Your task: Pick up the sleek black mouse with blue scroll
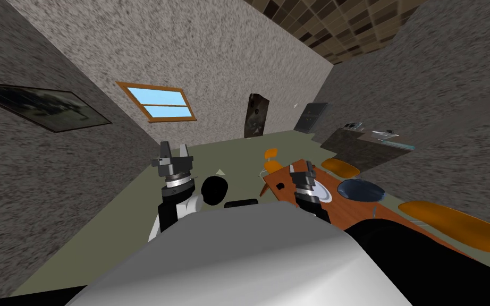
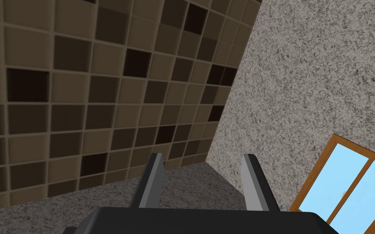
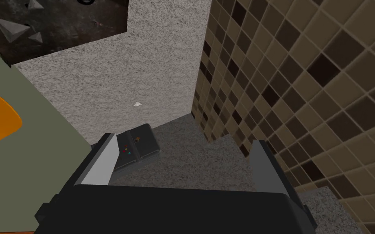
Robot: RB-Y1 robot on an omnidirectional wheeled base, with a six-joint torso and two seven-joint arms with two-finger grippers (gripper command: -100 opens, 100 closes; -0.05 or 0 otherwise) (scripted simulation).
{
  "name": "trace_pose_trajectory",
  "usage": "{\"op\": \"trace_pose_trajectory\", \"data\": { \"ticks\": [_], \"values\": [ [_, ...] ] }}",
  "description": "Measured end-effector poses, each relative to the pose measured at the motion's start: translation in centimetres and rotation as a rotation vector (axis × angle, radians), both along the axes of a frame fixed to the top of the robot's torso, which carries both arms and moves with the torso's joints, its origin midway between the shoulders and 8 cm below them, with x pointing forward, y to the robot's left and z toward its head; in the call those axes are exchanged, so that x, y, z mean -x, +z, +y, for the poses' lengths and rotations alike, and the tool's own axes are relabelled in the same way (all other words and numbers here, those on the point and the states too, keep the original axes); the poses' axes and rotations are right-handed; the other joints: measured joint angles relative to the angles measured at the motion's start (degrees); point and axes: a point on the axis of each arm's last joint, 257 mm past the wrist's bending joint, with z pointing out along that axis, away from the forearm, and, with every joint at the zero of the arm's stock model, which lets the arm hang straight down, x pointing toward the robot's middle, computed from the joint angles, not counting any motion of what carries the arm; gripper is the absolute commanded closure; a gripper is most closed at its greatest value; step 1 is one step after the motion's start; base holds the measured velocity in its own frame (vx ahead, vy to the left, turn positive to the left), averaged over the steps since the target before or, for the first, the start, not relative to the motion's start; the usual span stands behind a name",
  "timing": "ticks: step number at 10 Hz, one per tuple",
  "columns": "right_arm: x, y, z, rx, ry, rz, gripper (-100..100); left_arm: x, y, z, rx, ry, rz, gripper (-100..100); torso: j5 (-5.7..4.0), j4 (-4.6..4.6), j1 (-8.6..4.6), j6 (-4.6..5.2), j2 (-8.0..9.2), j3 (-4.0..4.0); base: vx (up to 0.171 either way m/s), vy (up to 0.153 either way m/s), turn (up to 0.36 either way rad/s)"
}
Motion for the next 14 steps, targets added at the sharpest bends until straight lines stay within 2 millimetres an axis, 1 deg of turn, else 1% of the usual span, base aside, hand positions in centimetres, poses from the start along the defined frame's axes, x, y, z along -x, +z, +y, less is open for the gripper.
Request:
{"op": "trace_pose_trajectory", "data": {
  "ticks": [1, 2, 3, 4, 5, 7, 8, 9, 10, 11, 13, 14],
  "values": [
    [0.9, -1.8, -1.3, -0.041, -0.021, 0.045, -100, 0.0, 0.0, 0.0, 0.0, 0.0, 0.0, 0, 0.03, -0.02, 0.12, 0.0, -0.09, -0.06, 0.137, 0.068, 0.001],
    [1.1, -2.6, -1.9, -0.068, -0.03, 0.063, -100, 0.0, 0.0, 0.0, 0.0, 0.0, 0.0, 0, 0.03, 0.0, 0.06, -0.01, 0.01, -0.01, 0.122, 0.034, 0.027],
    [1.8, -3.8, -2.8, -0.104, -0.048, 0.094, -100, 0.0, 0.0, 0.0, 0.0, 0.0, 0.0, 0, 0.0, 0.01, -0.05, 0.0, 0.09, 0.04, 0.17, 0.043, 0.04],
    [2.5, -5.5, -4.2, -0.147, -0.07, 0.132, -100, 0.0, 0.0, 0.0, 0.0, 0.0, 0.0, 0, -0.01, 0.0, -0.06, -0.01, -0.02, -0.01, 0.142, 0.055, 0.01],
    [3.0, -6.7, -4.9, -0.176, -0.082, 0.154, -100, 0.0, 0.0, 0.0, 0.0, 0.0, 0.0, 0, 0.0, 0.0, -0.02, 0.0, 0.03, 0.01, 0.132, 0.058, 0.008],
    [5.2, -9.4, -6.5, -0.266, -0.126, 0.209, -100, 0.0, 0.0, 0.0, 0.0, 0.0, 0.0, 0, 0.01, -0.01, 0.01, 0.0, -0.05, -0.03, 0.144, 0.038, 0.012],
    [5.7, -10.4, -7.2, -0.296, -0.139, 0.227, -100, 0.0, 0.0, 0.0, 0.0, 0.0, 0.0, 0, 0.0, 0.01, -0.12, -0.01, 0.15, 0.06, 0.024, -0.035, 0.09],
    [6.8, -11.5, -8.0, -0.338, -0.16, 0.25, -100, 0.0, 0.0, 0.0, 0.0, 0.0, 0.0, 0, -0.05, 0.08, -0.3, -0.01, 0.4, 0.21, 0.047, -0.029, 0.059],
    [7.8, -13.3, -9.0, -0.392, -0.186, 0.279, -100, 0.0, 0.0, 0.0, 0.0, 0.0, 0.0, 0, -0.07, 0.09, -0.33, -0.01, 0.42, 0.23, 0.07, -0.018, -0.032],
    [8.5, -14.2, -9.7, -0.428, -0.2, 0.293, -100, 0.0, 0.0, 0.0, 0.0, 0.0, 0.0, 0, -0.06, 0.08, -0.3, 0.0, 0.37, 0.21, 0.066, -0.01, -0.056],
    [9.3, -14.5, -9.9, -0.445, -0.207, 0.295, -100, 0.0, 0.0, 0.0, 0.0, 0.0, 0.0, 0, -0.04, 0.1, -0.22, -0.01, 0.46, 0.25, 0.048, -0.007, -0.005],
    [10.0, -15.3, -10.7, -0.48, -0.224, 0.306, -100, 0.0, 0.0, 0.0, 0.0, 0.0, 0.0, 0, -0.05, 0.09, -0.27, -0.01, 0.39, 0.22, 0.071, -0.014, -0.04]
  ]
}}
